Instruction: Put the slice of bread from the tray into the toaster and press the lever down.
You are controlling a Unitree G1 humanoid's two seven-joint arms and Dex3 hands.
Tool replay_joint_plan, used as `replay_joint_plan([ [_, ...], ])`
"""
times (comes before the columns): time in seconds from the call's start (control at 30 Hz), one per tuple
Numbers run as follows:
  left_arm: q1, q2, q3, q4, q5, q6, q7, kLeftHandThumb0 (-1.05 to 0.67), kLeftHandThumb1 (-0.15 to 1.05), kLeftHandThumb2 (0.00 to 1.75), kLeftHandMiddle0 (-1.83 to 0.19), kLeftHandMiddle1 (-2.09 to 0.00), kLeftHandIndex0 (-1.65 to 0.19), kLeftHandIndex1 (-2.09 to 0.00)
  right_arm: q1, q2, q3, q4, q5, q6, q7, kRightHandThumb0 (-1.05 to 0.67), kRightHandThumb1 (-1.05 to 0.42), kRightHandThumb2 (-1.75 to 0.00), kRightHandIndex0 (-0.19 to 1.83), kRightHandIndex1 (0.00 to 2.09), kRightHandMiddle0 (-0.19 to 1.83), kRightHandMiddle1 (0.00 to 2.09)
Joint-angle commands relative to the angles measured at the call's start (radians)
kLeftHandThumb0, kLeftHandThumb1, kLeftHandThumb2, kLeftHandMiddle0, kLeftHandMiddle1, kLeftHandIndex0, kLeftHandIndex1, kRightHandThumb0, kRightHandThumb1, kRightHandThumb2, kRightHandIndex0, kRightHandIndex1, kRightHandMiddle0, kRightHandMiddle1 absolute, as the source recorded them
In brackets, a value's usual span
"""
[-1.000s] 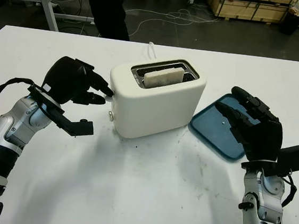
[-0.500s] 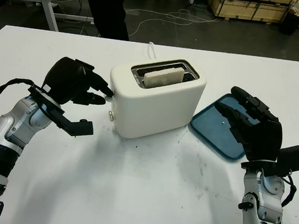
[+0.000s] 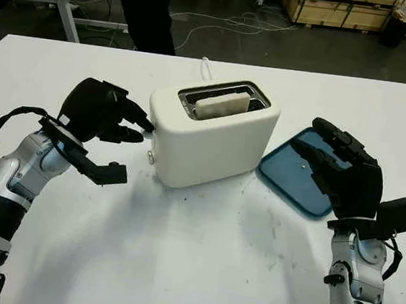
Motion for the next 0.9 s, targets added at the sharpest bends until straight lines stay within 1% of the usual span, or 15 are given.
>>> replay_joint_plan([
  [0.0, -0.004, -0.029, -0.033, -0.003, 0.013, 0.023, -0.020, -0.28, 0.75, 0.01, -1.03, -1.16, -1.33, 0.00, 0.013, 0.000, -0.009, -0.028, 0.016, -0.016, 0.006, -0.29, -0.92, -0.17, 0.99, 0.01, 0.84, 0.00],
  [0.1, 0.012, -0.070, -0.056, 0.013, 0.008, 0.044, -0.018, -0.30, 0.75, 0.00, -0.99, -1.29, -1.33, 0.00, 0.025, 0.000, -0.011, -0.039, 0.017, -0.023, 0.012, -0.28, -0.92, -0.17, 0.99, 0.01, 0.85, 0.00],
  [0.17, 0.037, -0.112, -0.074, 0.052, 0.001, 0.050, 0.005, -0.27, 0.76, 0.00, -0.97, -1.24, -1.32, 0.00, 0.031, 0.001, -0.014, -0.040, 0.020, -0.032, 0.020, -0.28, -0.92, -0.17, 0.99, 0.01, 0.84, 0.00],
  [0.23, 0.079, -0.175, -0.103, 0.121, 0.005, 0.074, 0.046, -0.24, 0.77, 0.01, -0.97, -1.19, -1.31, 0.00, 0.039, 0.004, -0.017, -0.047, 0.025, -0.026, 0.019, -0.27, -0.92, -0.18, 0.99, 0.01, 0.85, 0.00],
  [0.3, 0.108, -0.236, -0.134, 0.209, 0.008, 0.085, 0.096, -0.19, 0.78, 0.01, -0.94, -1.19, -1.29, 0.00, 0.043, 0.004, -0.018, -0.051, 0.020, -0.020, 0.014, -0.28, -0.92, -0.17, 0.99, 0.01, 0.84, 0.00],
  [0.33, 0.121, -0.259, -0.154, 0.247, 0.015, 0.093, 0.114, -0.20, 0.78, 0.01, -0.92, -1.13, -1.29, 0.00, 0.044, 0.004, -0.018, -0.054, 0.016, -0.014, 0.009, -0.28, -0.92, -0.17, 0.99, 0.01, 0.84, 0.00],
  [0.4, 0.149, -0.292, -0.188, 0.295, 0.018, 0.112, 0.118, -0.17, 0.80, 0.01, -0.92, -1.10, -1.25, 0.00, 0.040, 0.001, -0.015, -0.054, 0.008, -0.008, 0.004, -0.28, -0.92, -0.17, 0.99, 0.01, 0.84, 0.00],
  [0.43, 0.159, -0.298, -0.202, 0.306, 0.020, 0.120, 0.108, -0.17, 0.82, 0.01, -0.90, -1.14, -1.24, 0.00, 0.036, 0.000, -0.013, -0.051, 0.005, -0.008, 0.004, -0.29, -0.92, -0.17, 0.99, 0.01, 0.85, 0.00],
  [0.47, 0.162, -0.298, -0.213, 0.314, 0.021, 0.125, 0.103, -0.18, 0.83, 0.01, -0.87, -1.26, -1.24, 0.00, 0.031, -0.001, -0.011, -0.047, 0.002, -0.008, 0.003, -0.28, -0.92, -0.17, 0.99, 0.01, 0.85, 0.00],
  [0.6, 0.172, -0.292, -0.220, 0.304, 0.011, 0.156, 0.094, -0.20, 0.86, 0.01, -0.81, -1.36, -1.21, 0.00, 0.011, 0.001, -0.002, -0.018, -0.002, -0.022, 0.014, -0.27, -0.92, -0.18, 0.98, 0.00, 0.83, 0.00],
  [0.67, 0.172, -0.281, -0.215, 0.290, 0.004, 0.149, 0.101, -0.19, 0.86, 0.01, -0.77, -1.35, -1.20, 0.00, 0.003, 0.004, 0.002, -0.007, 0.006, -0.023, 0.020, -0.27, -0.92, -0.19, 0.98, 0.00, 0.83, 0.00],
  [0.7, 0.170, -0.278, -0.210, 0.287, -0.001, 0.144, 0.107, -0.18, 0.83, 0.00, -0.78, -1.35, -1.21, -0.01, -0.001, 0.007, 0.004, 0.000, 0.011, -0.027, 0.025, -0.26, -0.92, -0.19, 0.98, 0.00, 0.83, 0.00],
  [0.77, 0.168, -0.271, -0.206, 0.270, -0.008, 0.155, 0.103, -0.18, 0.83, 0.01, -0.78, -1.36, -1.21, -0.01, -0.007, 0.013, 0.006, 0.011, 0.017, -0.035, 0.028, -0.25, -0.92, -0.20, 0.98, 0.00, 0.82, 0.00],
  [0.87, 0.159, -0.255, -0.201, 0.251, -0.018, 0.149, 0.099, -0.17, 0.84, 0.01, -0.81, -1.21, -1.21, 0.00, -0.009, 0.019, 0.006, 0.017, 0.010, -0.043, 0.023, -0.25, -0.92, -0.20, 0.97, 0.00, 0.82, 0.00],
])
